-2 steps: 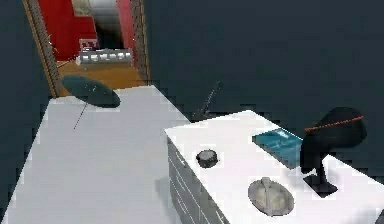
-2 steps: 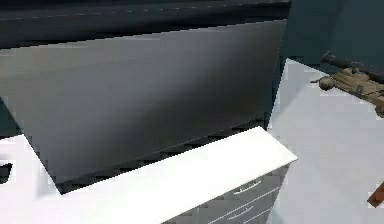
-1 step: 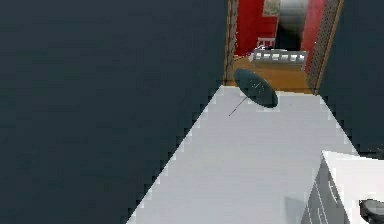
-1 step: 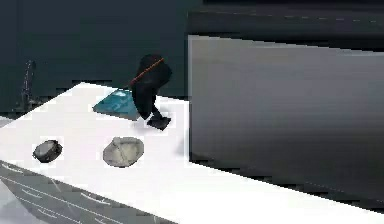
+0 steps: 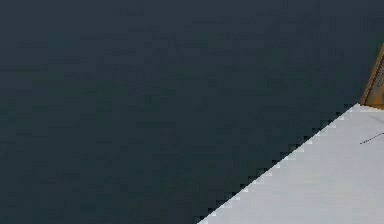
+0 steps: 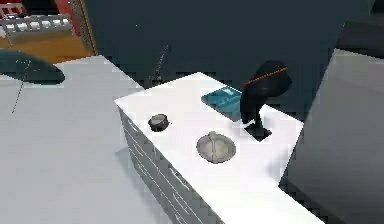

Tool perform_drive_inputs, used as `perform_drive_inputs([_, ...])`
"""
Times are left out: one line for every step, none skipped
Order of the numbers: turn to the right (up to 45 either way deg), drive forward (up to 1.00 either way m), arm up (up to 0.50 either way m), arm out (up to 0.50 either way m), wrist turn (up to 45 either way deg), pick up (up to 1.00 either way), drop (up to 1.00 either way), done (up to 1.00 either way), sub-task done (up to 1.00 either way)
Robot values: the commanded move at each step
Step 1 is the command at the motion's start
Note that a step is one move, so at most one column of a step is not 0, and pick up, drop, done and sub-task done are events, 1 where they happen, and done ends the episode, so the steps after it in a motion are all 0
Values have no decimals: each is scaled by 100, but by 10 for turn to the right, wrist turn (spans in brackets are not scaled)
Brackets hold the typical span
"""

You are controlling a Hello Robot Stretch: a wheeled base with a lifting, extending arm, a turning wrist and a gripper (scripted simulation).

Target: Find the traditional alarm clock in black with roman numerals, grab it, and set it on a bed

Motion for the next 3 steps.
perform_drive_inputs([450, 0, 0, 0, 0, 0, 0, 0, 0])
perform_drive_inputs([60, 0, 0, 0, 0, 0, 0, 0, 0])
perform_drive_inputs([0, 70, 0, 0, 0, 0, 0, 0, 0])
